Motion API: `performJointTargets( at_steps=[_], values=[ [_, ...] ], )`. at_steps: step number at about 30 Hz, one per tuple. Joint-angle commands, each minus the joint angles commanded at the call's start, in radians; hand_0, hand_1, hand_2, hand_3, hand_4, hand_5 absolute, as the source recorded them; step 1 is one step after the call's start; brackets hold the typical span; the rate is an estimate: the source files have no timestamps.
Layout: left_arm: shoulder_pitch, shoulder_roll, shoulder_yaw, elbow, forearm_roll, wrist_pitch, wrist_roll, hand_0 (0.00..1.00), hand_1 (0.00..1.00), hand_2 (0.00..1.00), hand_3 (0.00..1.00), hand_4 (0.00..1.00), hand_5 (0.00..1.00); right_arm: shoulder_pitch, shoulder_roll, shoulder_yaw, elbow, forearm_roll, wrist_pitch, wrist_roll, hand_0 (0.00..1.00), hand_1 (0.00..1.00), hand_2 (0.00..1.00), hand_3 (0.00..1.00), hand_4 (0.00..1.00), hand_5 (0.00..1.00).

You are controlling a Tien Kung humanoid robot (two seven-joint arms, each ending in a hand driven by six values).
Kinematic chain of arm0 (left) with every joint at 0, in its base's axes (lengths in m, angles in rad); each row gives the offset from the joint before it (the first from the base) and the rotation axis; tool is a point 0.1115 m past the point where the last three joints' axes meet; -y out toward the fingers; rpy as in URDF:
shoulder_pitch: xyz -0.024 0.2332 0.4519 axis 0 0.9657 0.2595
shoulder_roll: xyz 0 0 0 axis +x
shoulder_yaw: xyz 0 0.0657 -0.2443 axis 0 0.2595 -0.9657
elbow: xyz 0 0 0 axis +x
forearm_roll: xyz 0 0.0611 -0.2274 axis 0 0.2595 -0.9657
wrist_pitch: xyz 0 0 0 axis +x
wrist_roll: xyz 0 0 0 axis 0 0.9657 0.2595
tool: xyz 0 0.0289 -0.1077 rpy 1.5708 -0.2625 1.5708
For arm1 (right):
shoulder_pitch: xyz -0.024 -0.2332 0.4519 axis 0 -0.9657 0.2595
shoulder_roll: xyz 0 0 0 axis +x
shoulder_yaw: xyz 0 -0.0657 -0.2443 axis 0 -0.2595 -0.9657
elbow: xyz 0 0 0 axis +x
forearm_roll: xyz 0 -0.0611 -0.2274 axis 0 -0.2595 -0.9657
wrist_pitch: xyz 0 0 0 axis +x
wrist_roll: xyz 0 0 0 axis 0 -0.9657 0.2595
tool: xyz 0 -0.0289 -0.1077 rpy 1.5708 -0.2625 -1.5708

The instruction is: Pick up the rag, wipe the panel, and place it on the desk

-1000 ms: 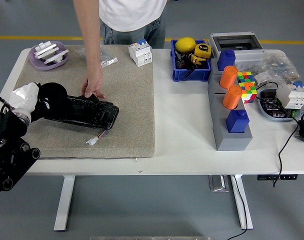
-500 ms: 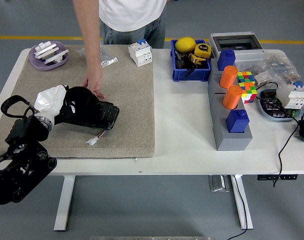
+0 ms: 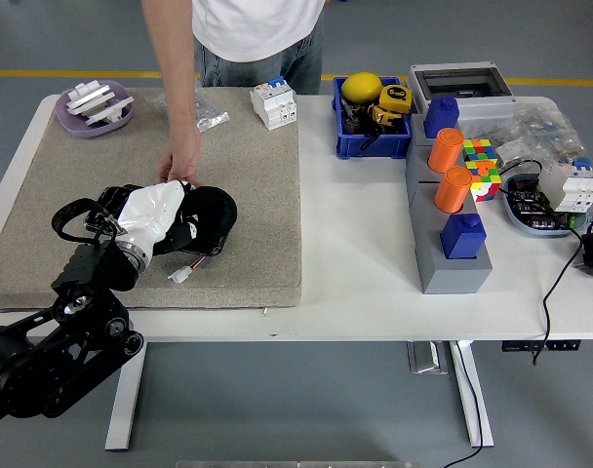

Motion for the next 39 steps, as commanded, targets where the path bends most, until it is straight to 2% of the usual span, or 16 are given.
performJointTargets(
  at_steps=[7, 14, 21, 26, 39],
  values=[
    [-0.001, -0.012, 0.016, -0.008, 0.001, 0.001, 0.007, 0.331, 0.514, 0.636, 0.517, 0.135, 0.002, 0.002, 0.001, 0.0, 0.001, -0.002, 0.0, 0.0, 0.742, 0.621, 0.613, 0.557, 0.902, 0.42],
    [0.001, -0.013, -0.005, 0.027, -0.001, 0.005, 0.006, 0.332, 0.514, 0.636, 0.515, 0.139, 0.002, 0.003, 0.001, 0.006, 0.004, -0.008, -0.002, -0.001, 0.742, 0.621, 0.613, 0.556, 0.902, 0.42],
    [0.006, -0.01, -0.045, 0.067, 0.017, 0.003, 0.016, 0.334, 0.515, 0.635, 0.517, 0.144, 0.002, 0.002, 0.001, 0.008, 0.005, -0.01, -0.002, -0.002, 0.743, 0.621, 0.611, 0.556, 0.903, 0.42],
    [0.015, -0.015, -0.103, 0.098, 0.03, 0.0, 0.025, 0.334, 0.515, 0.635, 0.517, 0.144, 0.002, 0.001, 0.002, 0.014, 0.008, -0.016, -0.003, -0.001, 0.743, 0.621, 0.611, 0.556, 0.903, 0.42],
    [0.02, 0.005, -0.197, 0.18, 0.039, 0.0, 0.019, 0.336, 0.515, 0.632, 0.521, 0.166, 0.002, 0.001, 0.002, 0.024, 0.012, -0.025, -0.006, -0.002, 0.742, 0.621, 0.611, 0.556, 0.903, 0.42]
  ],
)
